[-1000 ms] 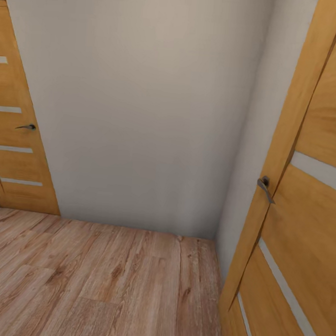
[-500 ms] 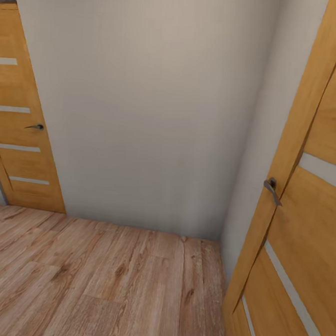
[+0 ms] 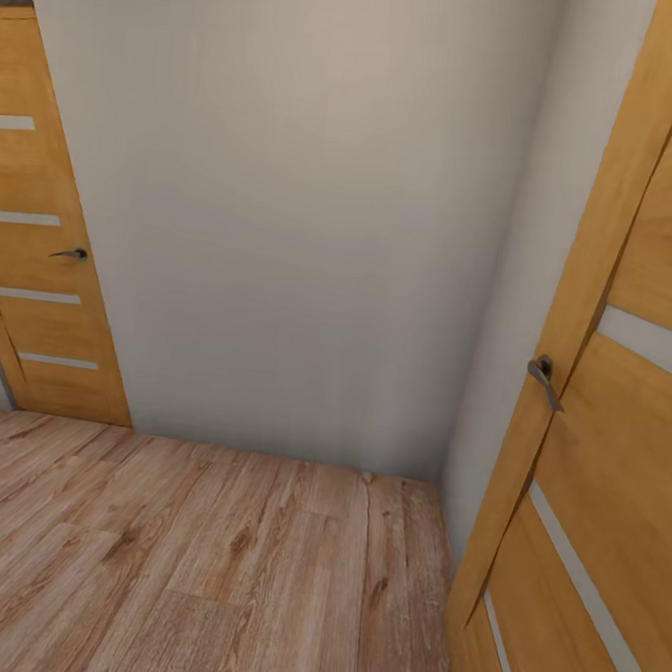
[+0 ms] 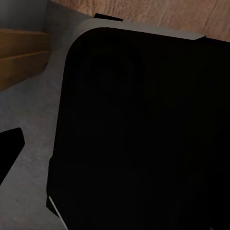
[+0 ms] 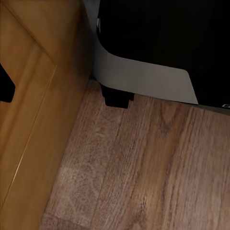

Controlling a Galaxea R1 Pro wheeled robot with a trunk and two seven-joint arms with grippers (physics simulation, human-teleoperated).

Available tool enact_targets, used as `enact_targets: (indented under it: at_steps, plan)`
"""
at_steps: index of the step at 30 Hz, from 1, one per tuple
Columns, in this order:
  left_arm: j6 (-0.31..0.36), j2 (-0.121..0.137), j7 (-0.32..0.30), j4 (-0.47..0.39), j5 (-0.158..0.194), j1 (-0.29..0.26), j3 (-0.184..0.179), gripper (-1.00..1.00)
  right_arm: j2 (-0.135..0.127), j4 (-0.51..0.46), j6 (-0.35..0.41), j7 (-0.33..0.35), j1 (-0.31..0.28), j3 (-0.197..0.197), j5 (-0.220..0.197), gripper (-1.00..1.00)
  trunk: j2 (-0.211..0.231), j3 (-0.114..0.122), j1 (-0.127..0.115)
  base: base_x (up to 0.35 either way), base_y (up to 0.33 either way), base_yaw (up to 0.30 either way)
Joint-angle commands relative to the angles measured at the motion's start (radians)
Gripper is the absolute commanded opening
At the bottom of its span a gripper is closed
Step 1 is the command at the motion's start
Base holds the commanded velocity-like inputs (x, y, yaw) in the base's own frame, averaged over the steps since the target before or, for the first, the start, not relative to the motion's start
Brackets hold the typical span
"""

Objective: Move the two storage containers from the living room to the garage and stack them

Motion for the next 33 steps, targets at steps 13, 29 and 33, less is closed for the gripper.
enact_targets:
  at_steps: [13,29,33]
  plan:
    - [0.0,-0.003,0.001,0.0,0.006,0.0,0.0,1.0,0.001,0.003,-0.003,-0.002,-0.001,0.009,-0.01,1.0,0.0,-0.001,0.0,0.148,0.0,0.0]
    - [-0.002,-0.002,0.001,-0.001,0.006,0.0,0.0,1.0,0.0,0.003,-0.001,-0.002,-0.001,0.009,-0.009,1.0,0.0,-0.001,0.0,0.138,0.018,0.0]
    - [-0.001,-0.002,0.001,-0.001,0.006,0.0,0.0,1.0,0.0,0.003,-0.001,-0.002,-0.001,0.009,-0.009,1.0,0.0,-0.001,0.0,0.015,0.056,0.0]
